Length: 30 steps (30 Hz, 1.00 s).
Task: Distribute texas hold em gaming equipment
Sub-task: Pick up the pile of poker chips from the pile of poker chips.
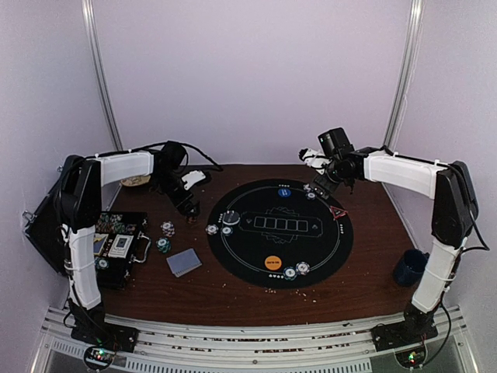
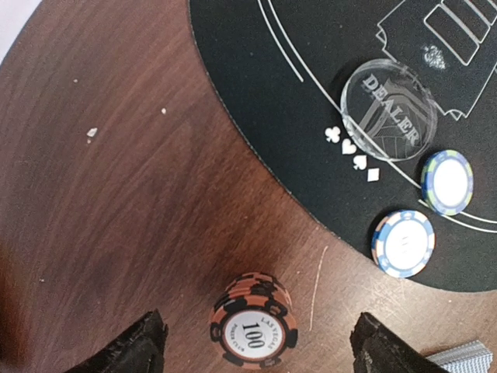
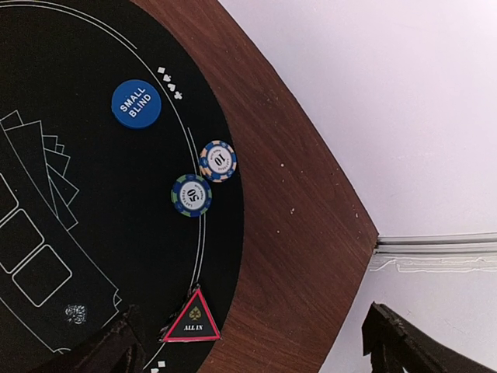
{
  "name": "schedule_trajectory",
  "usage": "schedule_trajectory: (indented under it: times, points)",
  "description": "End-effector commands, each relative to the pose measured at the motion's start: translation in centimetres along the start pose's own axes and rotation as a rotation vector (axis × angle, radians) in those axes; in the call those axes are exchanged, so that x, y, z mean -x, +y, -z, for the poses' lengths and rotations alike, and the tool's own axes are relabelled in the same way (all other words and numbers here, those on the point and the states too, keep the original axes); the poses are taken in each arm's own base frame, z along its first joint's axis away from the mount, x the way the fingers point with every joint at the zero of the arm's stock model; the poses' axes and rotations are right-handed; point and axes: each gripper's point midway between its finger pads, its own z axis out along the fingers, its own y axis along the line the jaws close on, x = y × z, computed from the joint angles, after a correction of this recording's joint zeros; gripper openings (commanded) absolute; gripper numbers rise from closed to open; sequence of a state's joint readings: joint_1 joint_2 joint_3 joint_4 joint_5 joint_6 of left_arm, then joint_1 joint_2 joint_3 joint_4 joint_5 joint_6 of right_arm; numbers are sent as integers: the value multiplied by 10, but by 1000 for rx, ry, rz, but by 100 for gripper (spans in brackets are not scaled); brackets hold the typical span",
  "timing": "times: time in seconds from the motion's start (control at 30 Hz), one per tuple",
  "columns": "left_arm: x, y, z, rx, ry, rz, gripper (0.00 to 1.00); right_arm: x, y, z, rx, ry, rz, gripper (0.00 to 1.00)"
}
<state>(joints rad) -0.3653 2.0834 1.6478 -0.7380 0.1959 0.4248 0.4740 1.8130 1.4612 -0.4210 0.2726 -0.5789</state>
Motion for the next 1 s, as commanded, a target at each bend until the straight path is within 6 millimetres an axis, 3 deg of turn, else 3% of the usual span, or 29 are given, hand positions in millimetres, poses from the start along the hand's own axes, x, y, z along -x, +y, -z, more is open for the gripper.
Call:
schedule_trajectory:
  times: [0.0, 0.2, 0.4, 0.97]
  points:
    - [-7, 3, -8, -20, 26, 32, 85, -1, 2, -3, -24, 9, 13, 100]
    - [-12, 6, -14, -17, 45, 41, 78, -2, 3, -4, -24, 12, 18, 100]
    - [-13, 6, -16, -17, 47, 43, 63, -2, 6, -6, -20, 16, 24, 100]
    - [-11, 8, -14, -9, 49, 42, 47, -3, 11, -9, -19, 24, 40, 100]
